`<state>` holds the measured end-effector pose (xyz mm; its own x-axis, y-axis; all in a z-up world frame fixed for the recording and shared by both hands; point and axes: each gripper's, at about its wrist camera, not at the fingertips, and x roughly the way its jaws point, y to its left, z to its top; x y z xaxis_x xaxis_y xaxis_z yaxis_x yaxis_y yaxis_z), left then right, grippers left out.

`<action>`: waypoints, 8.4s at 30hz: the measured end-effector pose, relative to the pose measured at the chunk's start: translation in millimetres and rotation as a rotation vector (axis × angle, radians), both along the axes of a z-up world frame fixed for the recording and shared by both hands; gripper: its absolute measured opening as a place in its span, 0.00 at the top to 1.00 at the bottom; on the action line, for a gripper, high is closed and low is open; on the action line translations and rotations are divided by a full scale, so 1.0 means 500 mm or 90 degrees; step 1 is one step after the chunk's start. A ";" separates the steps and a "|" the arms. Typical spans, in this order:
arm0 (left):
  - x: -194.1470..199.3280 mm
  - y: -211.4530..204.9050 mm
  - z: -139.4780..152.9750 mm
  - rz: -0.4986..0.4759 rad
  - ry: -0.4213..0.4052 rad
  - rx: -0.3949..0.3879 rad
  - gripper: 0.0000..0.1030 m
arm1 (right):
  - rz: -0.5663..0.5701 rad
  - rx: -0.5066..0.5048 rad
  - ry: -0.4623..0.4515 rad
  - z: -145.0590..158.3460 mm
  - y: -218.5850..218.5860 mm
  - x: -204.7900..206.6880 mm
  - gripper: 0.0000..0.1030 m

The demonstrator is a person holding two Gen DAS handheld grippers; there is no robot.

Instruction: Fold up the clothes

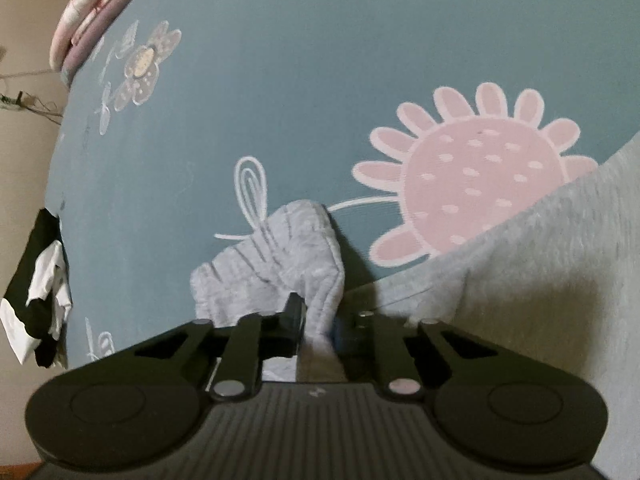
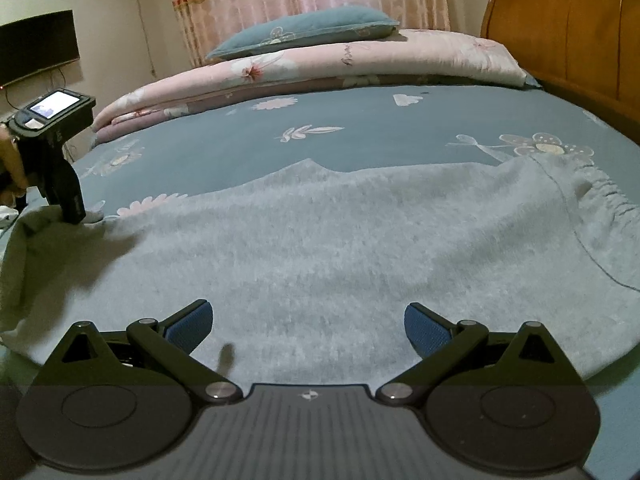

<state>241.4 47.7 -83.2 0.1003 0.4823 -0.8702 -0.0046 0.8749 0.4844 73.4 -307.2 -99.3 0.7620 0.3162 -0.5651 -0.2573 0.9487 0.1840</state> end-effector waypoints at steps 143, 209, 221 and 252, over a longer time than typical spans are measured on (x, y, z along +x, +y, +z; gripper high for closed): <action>-0.596 0.535 -0.020 0.138 -0.430 -0.482 0.53 | 0.117 -0.125 0.056 -0.008 0.237 -0.006 0.00; -0.317 0.131 0.015 -0.202 -0.320 -0.464 0.21 | 0.085 -0.081 0.035 0.042 0.169 0.222 0.00; -0.345 0.136 -0.006 -0.224 -0.303 -0.458 0.20 | 0.077 -0.105 0.047 0.036 0.176 0.174 0.00; -0.400 -0.058 -0.055 -0.284 -0.330 -0.442 0.01 | 0.010 -0.140 0.012 -0.029 0.145 -0.010 0.00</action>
